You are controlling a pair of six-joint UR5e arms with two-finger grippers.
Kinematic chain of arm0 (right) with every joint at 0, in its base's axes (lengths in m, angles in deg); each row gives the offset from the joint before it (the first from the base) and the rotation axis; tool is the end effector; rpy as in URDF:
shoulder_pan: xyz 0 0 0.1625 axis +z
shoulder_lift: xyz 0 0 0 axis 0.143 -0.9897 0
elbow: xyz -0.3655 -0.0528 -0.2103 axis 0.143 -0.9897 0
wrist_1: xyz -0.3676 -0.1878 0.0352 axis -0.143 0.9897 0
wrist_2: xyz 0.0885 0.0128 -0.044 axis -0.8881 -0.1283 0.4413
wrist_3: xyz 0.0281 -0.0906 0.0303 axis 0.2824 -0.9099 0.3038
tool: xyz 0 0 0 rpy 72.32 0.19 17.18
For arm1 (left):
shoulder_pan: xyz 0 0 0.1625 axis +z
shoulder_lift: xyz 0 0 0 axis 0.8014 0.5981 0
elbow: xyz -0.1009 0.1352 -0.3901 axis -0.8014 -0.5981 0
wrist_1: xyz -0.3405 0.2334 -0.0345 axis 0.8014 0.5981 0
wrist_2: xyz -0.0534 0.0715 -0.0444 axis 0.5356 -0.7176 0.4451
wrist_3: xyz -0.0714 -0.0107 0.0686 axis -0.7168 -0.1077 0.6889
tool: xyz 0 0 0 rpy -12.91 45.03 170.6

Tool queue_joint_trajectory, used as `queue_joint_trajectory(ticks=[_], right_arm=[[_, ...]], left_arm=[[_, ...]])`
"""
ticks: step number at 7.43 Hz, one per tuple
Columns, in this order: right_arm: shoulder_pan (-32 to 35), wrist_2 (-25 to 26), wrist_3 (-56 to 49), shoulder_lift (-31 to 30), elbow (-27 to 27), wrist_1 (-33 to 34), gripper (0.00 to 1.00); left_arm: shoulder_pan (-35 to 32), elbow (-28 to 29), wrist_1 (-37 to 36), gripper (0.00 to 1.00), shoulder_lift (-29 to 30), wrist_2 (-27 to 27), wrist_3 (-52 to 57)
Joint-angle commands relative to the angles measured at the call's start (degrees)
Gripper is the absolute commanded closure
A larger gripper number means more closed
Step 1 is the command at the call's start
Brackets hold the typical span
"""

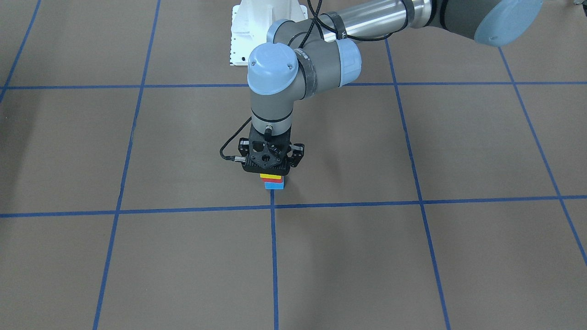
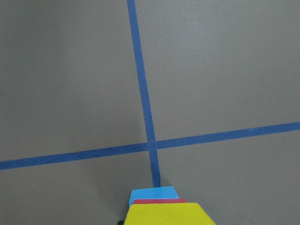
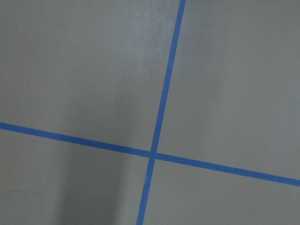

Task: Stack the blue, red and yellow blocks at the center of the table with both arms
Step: 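Lower the yellow cube onto the red cube and open the left gripper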

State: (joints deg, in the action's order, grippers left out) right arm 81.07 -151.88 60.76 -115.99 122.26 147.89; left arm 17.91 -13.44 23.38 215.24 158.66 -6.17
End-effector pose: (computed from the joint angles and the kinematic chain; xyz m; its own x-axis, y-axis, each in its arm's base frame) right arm 0.0600 -0.5332 0.6302 0.7395 -0.1821 0.6481 0.0358 0.9720 0.2323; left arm 0.5805 -0.5368 0.1080 0.6773 0.1595 -0.7182 -0.0085 0.9779 0.2091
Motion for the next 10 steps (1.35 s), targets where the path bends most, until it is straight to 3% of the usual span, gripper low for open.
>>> queue_joint_trajectory(ticks=[1, 3, 4, 5, 6, 7, 9, 10], right_arm=[[0.01, 0.0, 0.0, -0.15, 0.0, 0.0, 0.0], [-0.08, 0.0, 0.0, -0.15, 0.0, 0.0, 0.0], [0.01, 0.08, 0.0, -0.15, 0.0, 0.0, 0.0], [0.01, 0.0, 0.0, -0.15, 0.0, 0.0, 0.0], [0.01, 0.0, 0.0, -0.15, 0.0, 0.0, 0.0], [-0.08, 0.0, 0.0, -0.15, 0.0, 0.0, 0.0], [0.01, 0.0, 0.0, -0.15, 0.0, 0.0, 0.0], [0.01, 0.08, 0.0, -0.15, 0.0, 0.0, 0.0]], left_arm=[[0.02, -0.07, -0.07, 0.9, -0.01, 0.0, 3.11], [0.02, -0.33, 0.2, 0.81, -0.79, 0.09, 3.55], [0.02, -0.5, 0.11, 0.64, -0.88, 0.09, 3.55], [0.02, -0.5, 0.2, 0.33, -0.88, 0.09, 3.55], [0.02, -0.59, 0.11, 0.22, -0.8, 0.09, 3.55], [0.02, -0.59, 0.11, 0.22, -0.8, 0.09, 3.46], [0.02, -1.81, 0.02, 0.0, -0.88, 0.17, 3.46], [-0.33, -4.78, -1.02, 0.0, -1.15, 0.61, 4.25]])
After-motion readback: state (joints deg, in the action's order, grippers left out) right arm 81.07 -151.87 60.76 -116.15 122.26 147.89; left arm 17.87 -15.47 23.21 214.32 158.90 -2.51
